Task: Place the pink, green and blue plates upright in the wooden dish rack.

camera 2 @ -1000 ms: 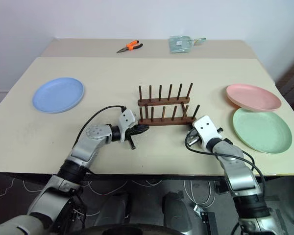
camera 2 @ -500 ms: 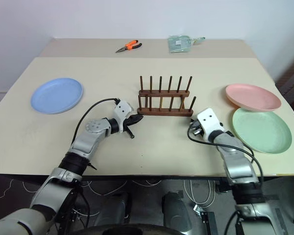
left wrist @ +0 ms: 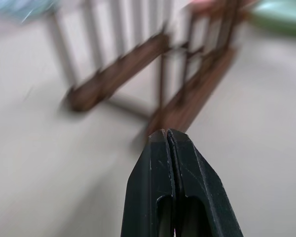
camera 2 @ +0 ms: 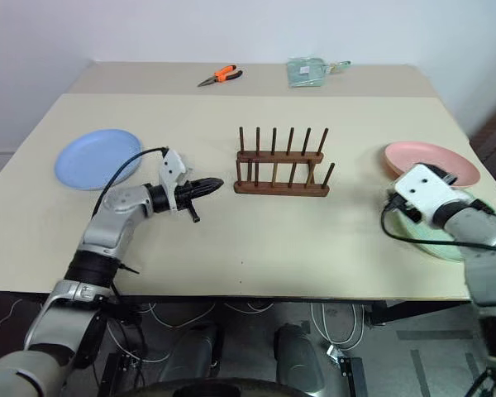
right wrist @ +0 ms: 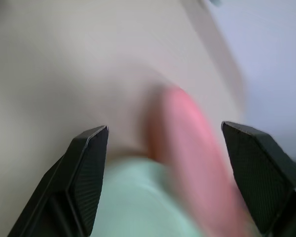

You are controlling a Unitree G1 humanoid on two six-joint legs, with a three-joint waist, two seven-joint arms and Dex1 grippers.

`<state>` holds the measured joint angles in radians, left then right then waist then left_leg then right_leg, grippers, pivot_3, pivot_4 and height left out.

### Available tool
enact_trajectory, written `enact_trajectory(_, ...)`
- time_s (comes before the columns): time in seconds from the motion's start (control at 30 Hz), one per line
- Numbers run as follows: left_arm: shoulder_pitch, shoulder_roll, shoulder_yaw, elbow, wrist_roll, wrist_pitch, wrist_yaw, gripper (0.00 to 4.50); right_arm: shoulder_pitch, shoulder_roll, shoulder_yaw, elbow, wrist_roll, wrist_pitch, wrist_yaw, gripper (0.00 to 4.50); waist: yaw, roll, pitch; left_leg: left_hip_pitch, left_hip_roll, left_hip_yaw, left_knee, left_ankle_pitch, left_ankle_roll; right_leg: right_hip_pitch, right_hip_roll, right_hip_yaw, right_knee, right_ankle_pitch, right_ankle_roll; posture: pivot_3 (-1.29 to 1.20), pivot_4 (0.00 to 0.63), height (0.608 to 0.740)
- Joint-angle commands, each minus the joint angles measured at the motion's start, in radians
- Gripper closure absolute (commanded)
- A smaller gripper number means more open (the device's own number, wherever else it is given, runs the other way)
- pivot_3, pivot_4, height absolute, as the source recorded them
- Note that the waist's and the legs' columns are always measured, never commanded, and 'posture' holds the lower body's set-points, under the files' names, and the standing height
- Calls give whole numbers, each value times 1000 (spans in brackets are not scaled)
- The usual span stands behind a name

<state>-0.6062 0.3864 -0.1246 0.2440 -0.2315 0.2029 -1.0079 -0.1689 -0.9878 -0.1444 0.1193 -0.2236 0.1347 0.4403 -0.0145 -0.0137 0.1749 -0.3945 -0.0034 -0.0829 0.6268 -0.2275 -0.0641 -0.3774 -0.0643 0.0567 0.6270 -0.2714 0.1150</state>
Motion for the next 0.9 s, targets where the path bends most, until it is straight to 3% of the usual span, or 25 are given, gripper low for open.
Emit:
enact_trajectory(0.03,-3,-15,-53,-108,-42,49,-69,4500,-94,-24,72,168,-107,-114,-72,781,-6,0,0,0,0,0,0,0,0,0,0,0,0,0,0,0,150,740)
enact_trajectory(0.1,10,-31,-69,-163,-64,88,-74,4500,-166,-29,119,284,-153,-162,-99,781,-9,1,1,0,0,1,-1,0,0,-1,0,1,1,0,0,0,150,740)
enact_trajectory(0.2,49,-45,-96,-241,-73,118,-70,4500,-243,-18,173,417,-185,-219,-117,1606,-13,3,2,0,0,1,-1,0,0,-2,1,2,2,0,1,0,150,740)
enact_trajectory(0.4,97,-47,-95,-311,-79,158,-30,4500,-275,-9,192,467,-178,-272,-116,4452,-21,4,2,0,0,1,-1,0,0,-2,1,2,2,0,1,0,150,740)
enact_trajectory(0.67,91,-67,-38,-269,-26,34,96,4500,-188,-34,79,196,-139,-288,-146,4452,-28,5,3,0,0,1,-1,0,0,-2,1,3,2,0,1,0,150,740)
enact_trajectory(0.73,65,-80,1,-223,-35,38,149,4500,-182,41,3,22,23,-212,-76,4452,-30,4,3,1,0,1,-1,0,0,-2,1,3,2,0,1,0,150,740)
enact_trajectory(0.83,38,-65,40,-170,-42,15,162,4500,-219,264,-108,-382,679,172,2,4452,-36,2,5,2,2,-1,-1,0,1,-1,4,4,4,2,4,0,150,740)
enact_trajectory(0.9,36,-53,36,-161,-43,7,141,4500,-230,326,-160,-497,928,317,8,4452,-29,2,6,2,3,-3,-1,0,1,-1,5,3,4,2,4,0,150,740)
